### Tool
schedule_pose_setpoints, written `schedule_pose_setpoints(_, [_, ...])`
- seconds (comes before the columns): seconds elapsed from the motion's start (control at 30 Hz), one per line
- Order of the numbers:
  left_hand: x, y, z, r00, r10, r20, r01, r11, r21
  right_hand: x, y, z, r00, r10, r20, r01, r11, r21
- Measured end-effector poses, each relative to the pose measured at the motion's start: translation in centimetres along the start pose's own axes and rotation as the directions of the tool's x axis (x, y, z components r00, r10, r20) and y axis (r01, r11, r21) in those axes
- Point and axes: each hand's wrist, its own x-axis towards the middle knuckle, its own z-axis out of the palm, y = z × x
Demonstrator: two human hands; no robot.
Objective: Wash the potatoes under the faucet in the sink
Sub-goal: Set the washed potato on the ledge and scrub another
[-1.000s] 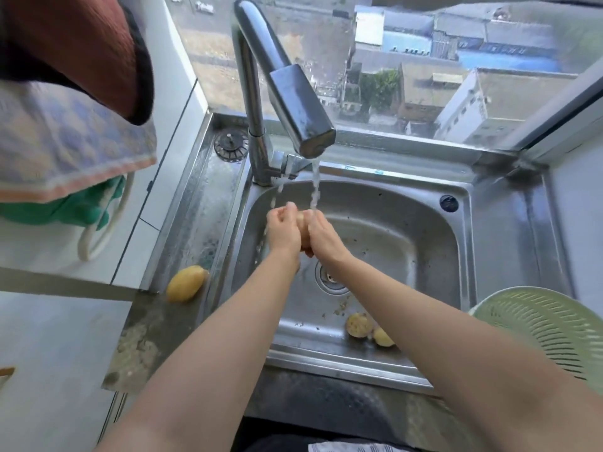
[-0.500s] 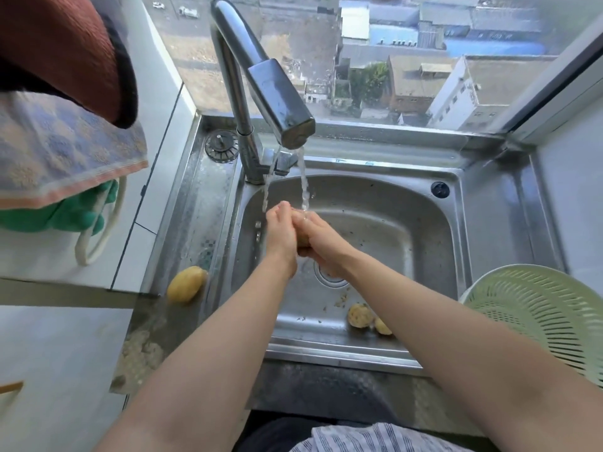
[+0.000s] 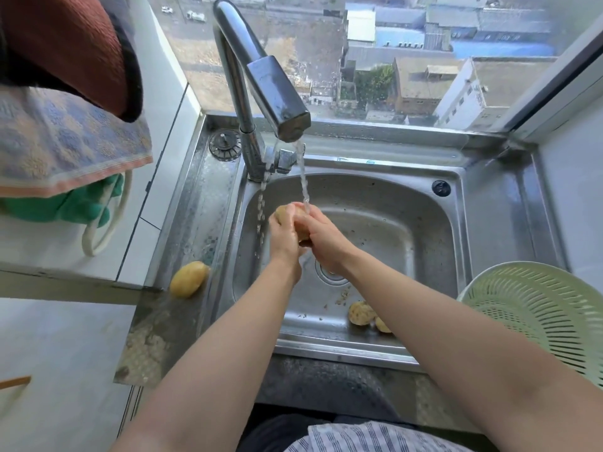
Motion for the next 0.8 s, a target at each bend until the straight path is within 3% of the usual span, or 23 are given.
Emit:
schedule_pose_setpoints(0.1, [1.4, 1.1, -0.2, 0.979, -0.154, -0.130, 0.144, 0.986, -0.084, -0.3, 0.1, -0.3, 0.998, -0.003, 0.056, 0.003, 1.000, 0.006])
schedule_pose_setpoints(0.17, [1.9, 1.3, 0.0, 0.970, -0.211, -0.118, 0.197, 0.974, -0.115, -0.2, 0.3, -0.5, 1.000, -0.025, 0.018, 0.025, 0.999, 0.029])
schedule_pose_setpoints(0.27, [1.2, 0.7, 0.2, 0.998, -0.049, -0.035, 0.047, 0.997, -0.056, 0.0, 0.4, -0.8, 0.995, -0.066, -0.080, 0.070, 0.997, 0.042])
schedule_pose_setpoints(0.37, [1.1, -0.1, -0.2, 0.997, 0.076, 0.019, -0.076, 0.997, 0.009, -0.3, 0.2, -1.1, 0.993, -0.084, -0.086, 0.086, 0.996, 0.023])
schedule_pose_setpoints(0.5, [2.4, 0.7, 0.4, 0.974, -0.128, -0.184, 0.105, 0.986, -0.130, -0.5, 0.8, -1.7, 0.993, -0.089, -0.078, 0.089, 0.996, -0.013])
schedule_pose_setpoints(0.57, [2.1, 0.7, 0.5, 0.984, -0.099, -0.146, 0.083, 0.990, -0.116, -0.6, 0.8, -1.7, 0.991, -0.103, -0.083, 0.103, 0.995, -0.005])
schedule_pose_setpoints(0.67, [0.9, -0.3, 0.4, 1.000, -0.007, 0.029, 0.007, 1.000, -0.002, -0.2, 0.2, -1.9, 0.986, -0.117, -0.115, 0.119, 0.993, 0.014])
schedule_pose_setpoints(0.73, [1.1, 0.2, 0.4, 1.000, -0.001, -0.014, 0.001, 0.998, 0.057, -0.3, 0.0, -2.0, 0.988, -0.118, -0.098, 0.116, 0.993, -0.023])
schedule_pose_setpoints(0.8, [1.6, 1.0, 0.2, 0.985, -0.079, -0.156, 0.086, 0.996, 0.039, -0.5, 0.2, -2.0, 0.991, -0.119, -0.065, 0.114, 0.990, -0.079])
